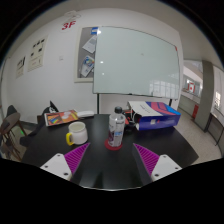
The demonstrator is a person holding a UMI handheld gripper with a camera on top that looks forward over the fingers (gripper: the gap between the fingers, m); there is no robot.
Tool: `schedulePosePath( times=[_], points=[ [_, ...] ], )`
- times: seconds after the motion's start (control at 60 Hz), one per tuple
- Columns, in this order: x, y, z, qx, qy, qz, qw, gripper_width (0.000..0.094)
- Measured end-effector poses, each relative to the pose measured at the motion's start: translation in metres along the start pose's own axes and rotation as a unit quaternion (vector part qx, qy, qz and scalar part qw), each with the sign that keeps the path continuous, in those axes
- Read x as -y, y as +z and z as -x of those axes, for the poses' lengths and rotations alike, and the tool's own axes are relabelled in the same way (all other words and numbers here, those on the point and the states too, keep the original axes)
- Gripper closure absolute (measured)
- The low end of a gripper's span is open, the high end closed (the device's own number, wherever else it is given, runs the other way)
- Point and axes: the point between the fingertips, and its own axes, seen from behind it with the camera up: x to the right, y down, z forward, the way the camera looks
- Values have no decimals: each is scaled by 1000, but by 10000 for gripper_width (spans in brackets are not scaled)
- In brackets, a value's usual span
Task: Pour water
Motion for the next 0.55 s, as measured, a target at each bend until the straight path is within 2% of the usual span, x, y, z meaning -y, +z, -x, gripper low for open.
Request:
schedulePosePath(
  times=[0.25, 0.55],
  points=[
    [-15, -127, 21, 3, -23, -7, 1000, 89],
    [-21, -180, 13, -8, -6, -15, 1000, 94]
  ],
)
